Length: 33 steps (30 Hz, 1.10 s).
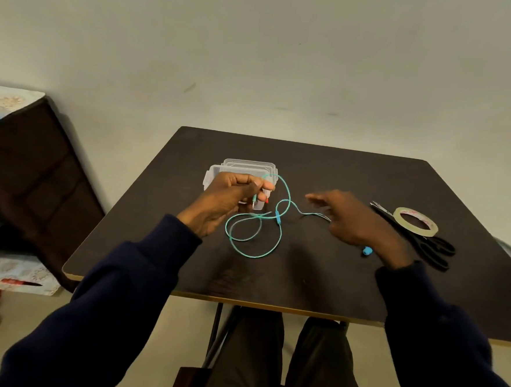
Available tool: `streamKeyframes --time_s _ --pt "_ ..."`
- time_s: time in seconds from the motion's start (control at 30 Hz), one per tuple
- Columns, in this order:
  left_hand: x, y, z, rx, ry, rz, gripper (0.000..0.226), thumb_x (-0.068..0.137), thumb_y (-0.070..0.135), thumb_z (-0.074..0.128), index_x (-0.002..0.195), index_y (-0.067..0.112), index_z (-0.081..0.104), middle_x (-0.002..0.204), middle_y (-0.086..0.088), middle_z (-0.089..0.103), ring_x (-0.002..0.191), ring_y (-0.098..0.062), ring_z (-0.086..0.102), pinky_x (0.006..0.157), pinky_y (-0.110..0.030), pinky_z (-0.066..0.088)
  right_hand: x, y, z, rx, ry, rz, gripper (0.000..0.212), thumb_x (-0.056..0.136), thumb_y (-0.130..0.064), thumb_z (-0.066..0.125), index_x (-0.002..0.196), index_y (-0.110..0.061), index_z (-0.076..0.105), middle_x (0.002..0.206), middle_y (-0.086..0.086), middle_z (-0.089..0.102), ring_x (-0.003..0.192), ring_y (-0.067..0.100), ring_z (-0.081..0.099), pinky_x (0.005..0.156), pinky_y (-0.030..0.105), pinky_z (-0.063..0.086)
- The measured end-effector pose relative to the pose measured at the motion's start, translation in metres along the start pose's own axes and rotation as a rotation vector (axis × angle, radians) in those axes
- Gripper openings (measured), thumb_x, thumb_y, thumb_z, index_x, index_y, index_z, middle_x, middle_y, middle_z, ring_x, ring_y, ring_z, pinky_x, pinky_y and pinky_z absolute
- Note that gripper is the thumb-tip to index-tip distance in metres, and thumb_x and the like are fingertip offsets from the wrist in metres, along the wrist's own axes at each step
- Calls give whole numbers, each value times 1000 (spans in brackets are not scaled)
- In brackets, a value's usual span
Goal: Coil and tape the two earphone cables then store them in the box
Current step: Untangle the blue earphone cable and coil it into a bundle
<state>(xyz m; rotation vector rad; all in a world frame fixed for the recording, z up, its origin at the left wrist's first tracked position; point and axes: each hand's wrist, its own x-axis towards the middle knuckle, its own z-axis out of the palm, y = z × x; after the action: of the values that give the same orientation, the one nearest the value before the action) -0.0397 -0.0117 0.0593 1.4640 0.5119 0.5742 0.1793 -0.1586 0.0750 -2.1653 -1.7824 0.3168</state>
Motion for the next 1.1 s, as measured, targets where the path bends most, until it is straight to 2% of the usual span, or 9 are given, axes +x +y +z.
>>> streamKeyframes --time_s 0.07,0.17,0.23,0.4,0.57,0.7,0.87,0.97,1.1 --pt "1 2 1 -25 18 25 19 99 17 61 102 9 77 86 -7 75 79 -12 71 71 -23 59 1 4 -8 80 24 48 56 87 17 50 139 -5 53 132 11 62 121 22 60 104 33 49" --pt "3 4 6 -43 15 11 18 97 8 63 110 0 73 91 -14 76 77 -17 72 74 -28 62 -2 -9 -2 697 147 84 29 99 1 53 127 3 60 115 18 70 107 28 69 97 40 55" --pt "4 5 13 -77 19 -19 19 96 3 63 113 -4 70 96 -18 77 81 -21 74 79 -30 62 -6 -20 7 1011 125 120 28 98 -14 60 120 2 64 108 19 73 103 31 72 91 41 58" --pt "2 6 19 -122 89 -7 20 95 -5 61 113 -7 67 100 -18 77 86 -26 77 74 -29 63 -9 -33 31 1170 125 109 28 88 -20 73 109 -2 72 99 18 76 97 31 74 85 39 60" --pt "1 13 5 -183 5 -85 23 94 -3 62 116 -2 68 106 -25 74 97 -36 74 92 -45 58 -4 -35 34 1028 243 49 16 93 -14 68 100 -2 75 78 12 75 75 28 75 73 38 63" --pt "-2 18 -1 -306 -202 -151 31 92 10 68 121 -1 69 110 -25 71 102 -36 72 90 -40 60 2 -33 16 752 307 -23 19 96 -16 64 105 -4 75 69 11 68 60 22 69 63 38 62" --pt "-3 19 3 -432 -349 -183 33 98 21 60 123 1 69 115 -20 71 108 -33 70 96 -39 57 9 -32 3 496 405 -106 15 94 -17 67 106 -19 76 67 0 71 50 7 64 50 18 52" --pt "-5 20 10 -456 -414 -180 35 96 22 57 122 3 70 116 -16 72 108 -29 70 93 -35 58 15 -34 0 372 445 -161 20 94 -12 66 107 -21 77 77 -6 75 63 -1 67 59 10 48" --pt "-6 16 21 -477 -381 -168 42 95 20 58 129 -4 62 99 -9 73 86 -18 71 77 -26 59 22 -41 2 387 498 -216 19 93 -10 68 108 -15 77 99 -4 77 88 -4 70 74 8 49"
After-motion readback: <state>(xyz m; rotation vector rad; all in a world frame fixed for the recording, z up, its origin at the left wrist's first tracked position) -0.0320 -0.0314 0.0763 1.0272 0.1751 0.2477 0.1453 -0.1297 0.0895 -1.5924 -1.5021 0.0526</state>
